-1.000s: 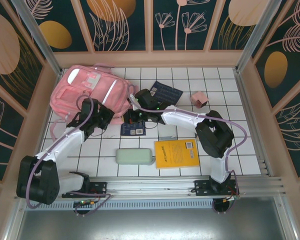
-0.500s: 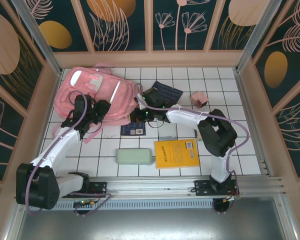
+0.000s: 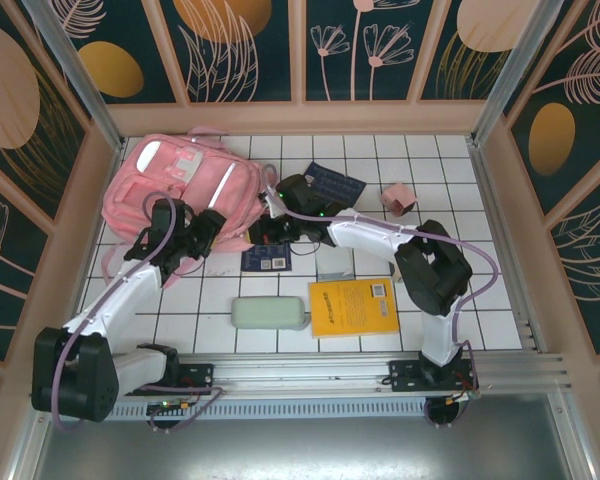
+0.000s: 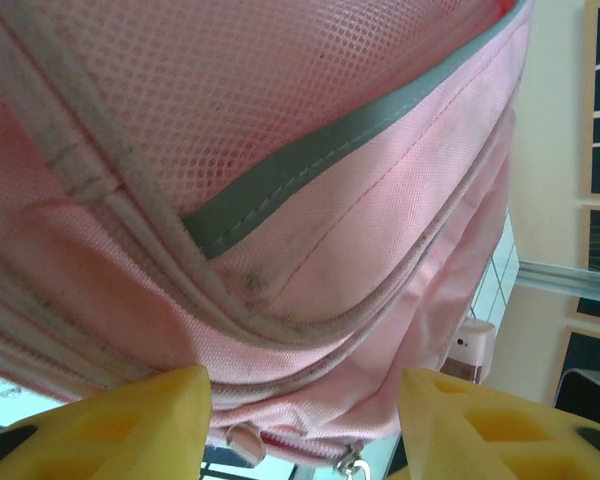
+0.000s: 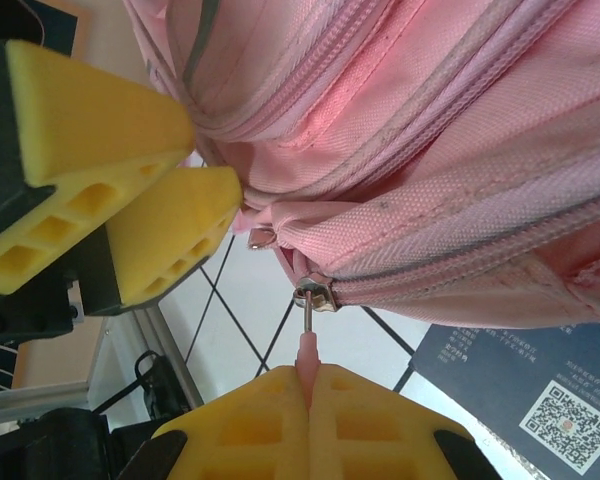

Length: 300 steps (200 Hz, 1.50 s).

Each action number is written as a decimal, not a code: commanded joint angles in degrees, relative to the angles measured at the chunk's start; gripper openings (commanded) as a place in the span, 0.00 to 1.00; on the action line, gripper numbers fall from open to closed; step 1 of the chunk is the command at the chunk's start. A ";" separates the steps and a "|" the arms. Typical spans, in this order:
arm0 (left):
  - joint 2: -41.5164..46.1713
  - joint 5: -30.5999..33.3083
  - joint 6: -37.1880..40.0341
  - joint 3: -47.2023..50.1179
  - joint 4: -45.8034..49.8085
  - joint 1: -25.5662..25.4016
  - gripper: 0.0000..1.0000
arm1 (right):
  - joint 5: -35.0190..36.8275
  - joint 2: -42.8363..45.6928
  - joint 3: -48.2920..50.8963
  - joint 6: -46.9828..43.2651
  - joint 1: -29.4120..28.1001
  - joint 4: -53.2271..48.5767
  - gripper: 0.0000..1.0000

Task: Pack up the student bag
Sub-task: Unzip the student bag at the top-left of the table.

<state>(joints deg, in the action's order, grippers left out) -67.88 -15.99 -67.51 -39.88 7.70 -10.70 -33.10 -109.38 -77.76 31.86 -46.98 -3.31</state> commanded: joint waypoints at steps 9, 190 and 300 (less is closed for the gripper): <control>-2.44 2.72 3.10 -4.46 -1.30 0.24 0.48 | -3.46 2.49 -2.18 -1.26 -1.57 3.31 0.00; -7.53 22.39 19.63 -17.57 3.11 1.87 0.00 | -0.97 4.64 1.40 -5.30 -3.84 3.36 0.00; -3.27 28.64 23.31 -18.88 5.83 2.64 0.00 | 0.50 2.59 7.12 -2.98 0.93 6.46 0.00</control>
<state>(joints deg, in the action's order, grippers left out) -73.08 4.40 -46.22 -58.92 18.22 -10.79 -30.44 -108.05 -72.14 27.99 -46.96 7.27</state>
